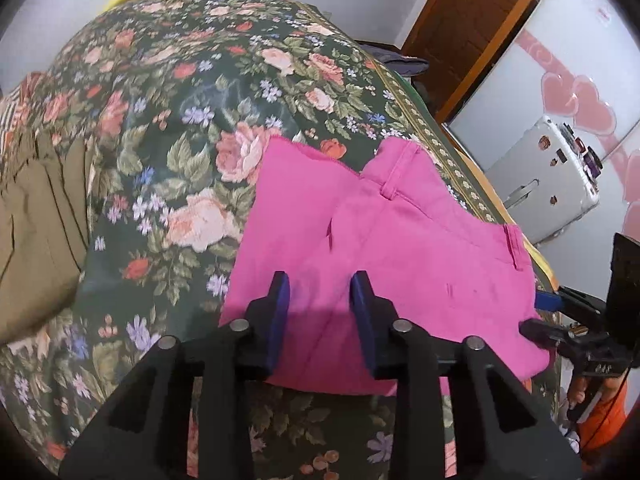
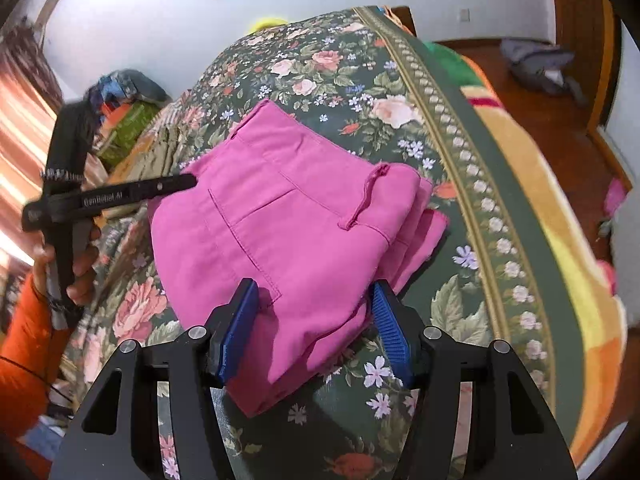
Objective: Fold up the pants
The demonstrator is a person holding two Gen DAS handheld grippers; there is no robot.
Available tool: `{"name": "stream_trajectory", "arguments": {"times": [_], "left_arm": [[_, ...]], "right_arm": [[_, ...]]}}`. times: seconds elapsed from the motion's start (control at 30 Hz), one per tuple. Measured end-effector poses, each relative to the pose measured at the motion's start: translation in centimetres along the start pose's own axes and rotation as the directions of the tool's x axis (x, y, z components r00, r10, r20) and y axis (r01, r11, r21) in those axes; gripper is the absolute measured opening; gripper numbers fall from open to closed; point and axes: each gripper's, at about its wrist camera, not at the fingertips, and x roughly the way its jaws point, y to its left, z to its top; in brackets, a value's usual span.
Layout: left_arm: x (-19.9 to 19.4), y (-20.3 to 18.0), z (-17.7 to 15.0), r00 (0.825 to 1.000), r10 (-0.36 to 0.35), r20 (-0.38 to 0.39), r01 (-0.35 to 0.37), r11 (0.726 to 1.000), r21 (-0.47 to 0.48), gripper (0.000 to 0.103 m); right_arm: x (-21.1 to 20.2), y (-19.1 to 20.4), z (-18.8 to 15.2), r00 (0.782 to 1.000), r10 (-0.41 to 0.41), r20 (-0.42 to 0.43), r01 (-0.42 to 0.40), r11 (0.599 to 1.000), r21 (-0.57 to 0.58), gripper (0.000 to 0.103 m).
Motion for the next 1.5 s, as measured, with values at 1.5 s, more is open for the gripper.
{"name": "stream_trajectory", "arguments": {"times": [1.5], "left_arm": [[-17.0,3.3,-18.1,0.969,0.213,0.126,-0.164,0.934,-0.319,0.035]], "right_arm": [[-3.7,15.6,0.0,0.998,0.033,0.044,-0.008,0.872,-0.489,0.044]]}}
